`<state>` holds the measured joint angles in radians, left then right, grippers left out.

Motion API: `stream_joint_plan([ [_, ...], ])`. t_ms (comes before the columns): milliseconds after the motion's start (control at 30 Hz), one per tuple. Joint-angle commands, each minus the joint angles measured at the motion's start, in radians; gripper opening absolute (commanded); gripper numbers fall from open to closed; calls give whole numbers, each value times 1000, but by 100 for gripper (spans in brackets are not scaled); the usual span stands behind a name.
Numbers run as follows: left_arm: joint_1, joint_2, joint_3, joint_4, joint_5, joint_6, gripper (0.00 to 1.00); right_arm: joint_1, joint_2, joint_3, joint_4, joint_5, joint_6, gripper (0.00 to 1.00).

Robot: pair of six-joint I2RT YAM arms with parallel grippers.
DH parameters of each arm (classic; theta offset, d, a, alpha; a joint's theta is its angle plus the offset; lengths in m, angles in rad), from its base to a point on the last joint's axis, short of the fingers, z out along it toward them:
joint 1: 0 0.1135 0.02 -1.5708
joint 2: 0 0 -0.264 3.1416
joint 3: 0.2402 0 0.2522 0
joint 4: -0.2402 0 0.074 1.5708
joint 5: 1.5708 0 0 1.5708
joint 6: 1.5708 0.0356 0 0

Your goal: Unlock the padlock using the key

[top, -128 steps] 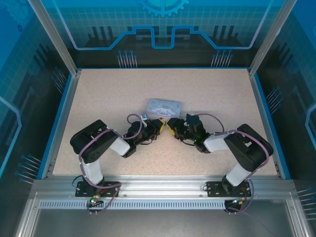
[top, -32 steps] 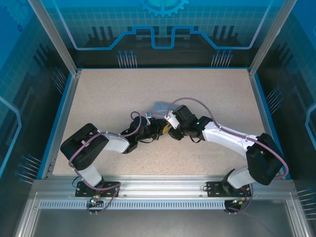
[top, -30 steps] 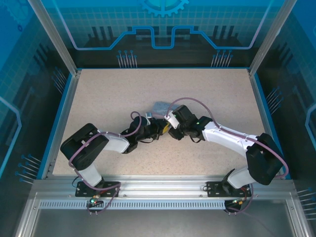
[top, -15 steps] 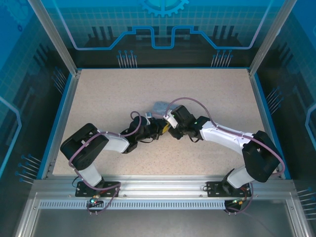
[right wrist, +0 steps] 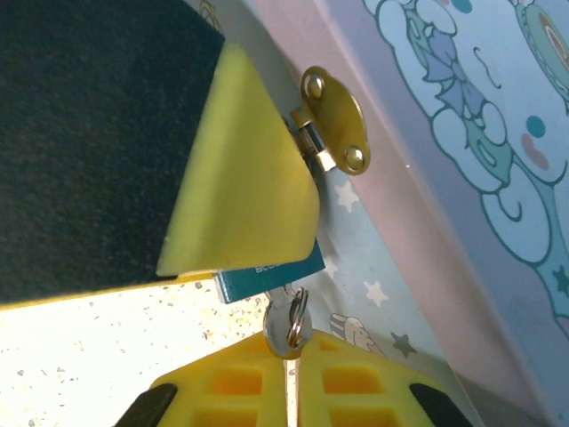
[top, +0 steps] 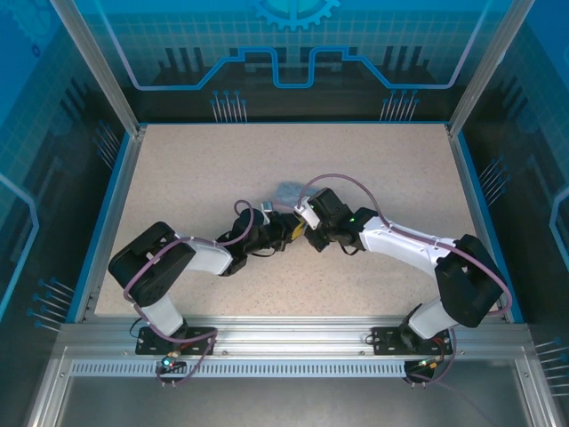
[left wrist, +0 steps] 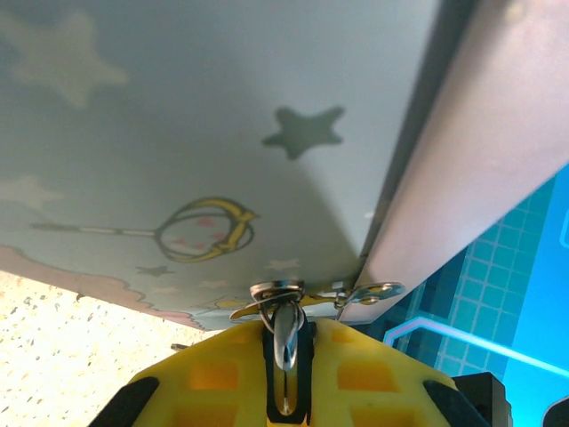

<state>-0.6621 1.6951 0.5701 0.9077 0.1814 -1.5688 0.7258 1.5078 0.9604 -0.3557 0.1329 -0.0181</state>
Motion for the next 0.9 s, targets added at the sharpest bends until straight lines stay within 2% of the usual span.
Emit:
stream_joint_plan([
  [0, -2, 9, 24, 35, 34, 8, 0, 12, -7, 41, 31, -136, 13, 5],
  [100, -2, 14, 24, 39, 34, 7, 0, 8, -11, 40, 31, -157, 18, 4],
  [167, -2, 13, 24, 39, 34, 6, 0, 6, -12, 39, 28, -165, 18, 6],
  [267, -2, 15, 24, 40, 32, 8, 0, 1, -28, 37, 16, -176, 18, 29],
  [433, -1, 21, 15, 43, 31, 19, 0, -22, -100, -5, 1, -203, 48, 45],
  [533, -1, 30, 11, 37, 34, 34, 0, -50, -168, -65, 35, -235, 115, 54],
  [733, 2, 63, -17, 32, 53, 91, 0, -100, -283, -231, 205, -314, 360, 69],
  [867, 2, 104, -40, 72, 67, 104, 0, -100, -298, -297, 293, -338, 481, 70],
])
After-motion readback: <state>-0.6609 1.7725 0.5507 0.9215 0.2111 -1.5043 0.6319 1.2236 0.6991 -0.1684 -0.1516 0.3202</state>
